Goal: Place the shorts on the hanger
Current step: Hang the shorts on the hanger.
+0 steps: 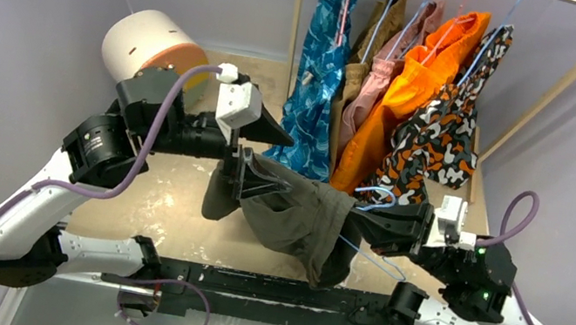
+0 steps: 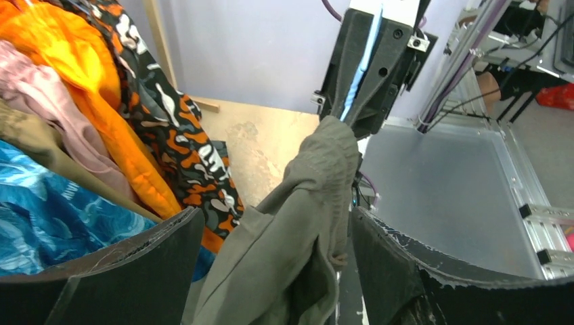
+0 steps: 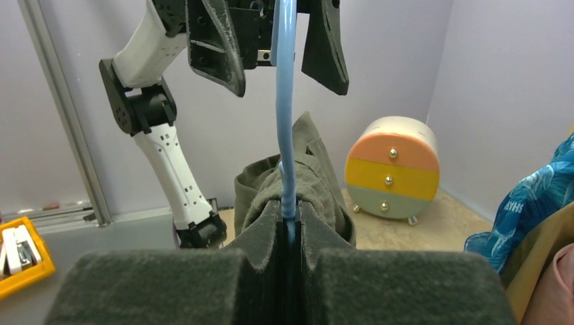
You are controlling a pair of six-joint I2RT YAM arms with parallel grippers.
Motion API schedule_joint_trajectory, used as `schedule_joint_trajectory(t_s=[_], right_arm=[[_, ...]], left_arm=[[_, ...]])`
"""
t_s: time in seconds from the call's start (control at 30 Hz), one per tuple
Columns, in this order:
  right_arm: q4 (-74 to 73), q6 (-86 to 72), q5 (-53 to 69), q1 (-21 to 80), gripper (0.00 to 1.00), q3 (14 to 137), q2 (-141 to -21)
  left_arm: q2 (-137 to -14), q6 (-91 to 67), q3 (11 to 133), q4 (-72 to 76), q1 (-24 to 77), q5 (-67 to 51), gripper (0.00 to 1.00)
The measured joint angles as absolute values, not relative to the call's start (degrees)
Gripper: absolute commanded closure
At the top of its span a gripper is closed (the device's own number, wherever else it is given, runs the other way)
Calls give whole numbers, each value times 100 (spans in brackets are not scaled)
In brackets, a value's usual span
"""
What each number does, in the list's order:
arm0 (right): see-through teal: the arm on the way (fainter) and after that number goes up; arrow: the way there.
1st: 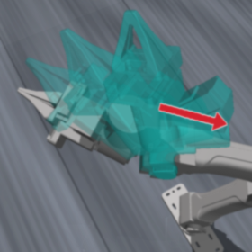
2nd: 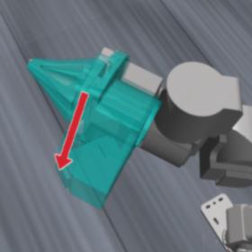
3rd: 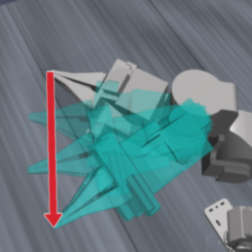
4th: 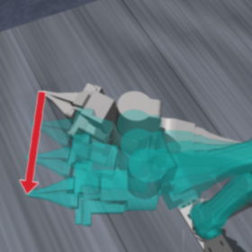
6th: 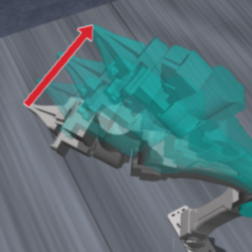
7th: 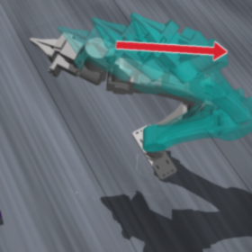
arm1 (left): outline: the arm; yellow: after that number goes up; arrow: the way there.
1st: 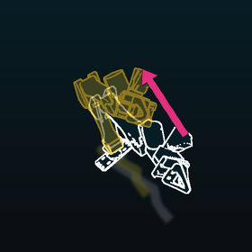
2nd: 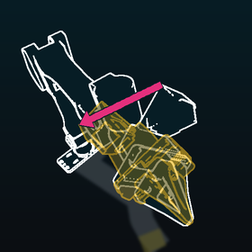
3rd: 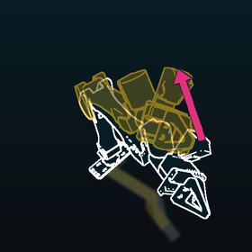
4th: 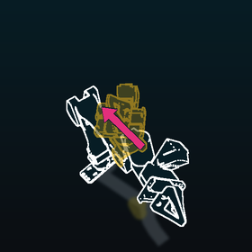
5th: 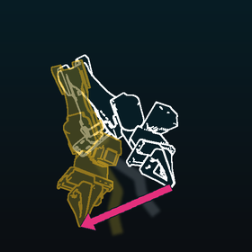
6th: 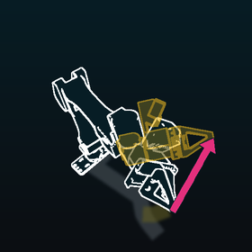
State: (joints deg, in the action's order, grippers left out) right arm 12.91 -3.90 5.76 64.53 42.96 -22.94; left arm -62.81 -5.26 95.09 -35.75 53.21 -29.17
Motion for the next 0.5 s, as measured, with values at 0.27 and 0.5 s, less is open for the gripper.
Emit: schedule_joint_trajectory(t_s=[0.27, 0.5], right_arm=[[1068, -399, 716, 6453, 100, 4364, -2565], [1024, -491, 856, 6453, 100, 4381, -2711]], left_arm=[[-6272, -290, 9035, -3907, 5673, -2768, 22], [-6289, -8, 8873, -4285, 5769, -2517, 35]])
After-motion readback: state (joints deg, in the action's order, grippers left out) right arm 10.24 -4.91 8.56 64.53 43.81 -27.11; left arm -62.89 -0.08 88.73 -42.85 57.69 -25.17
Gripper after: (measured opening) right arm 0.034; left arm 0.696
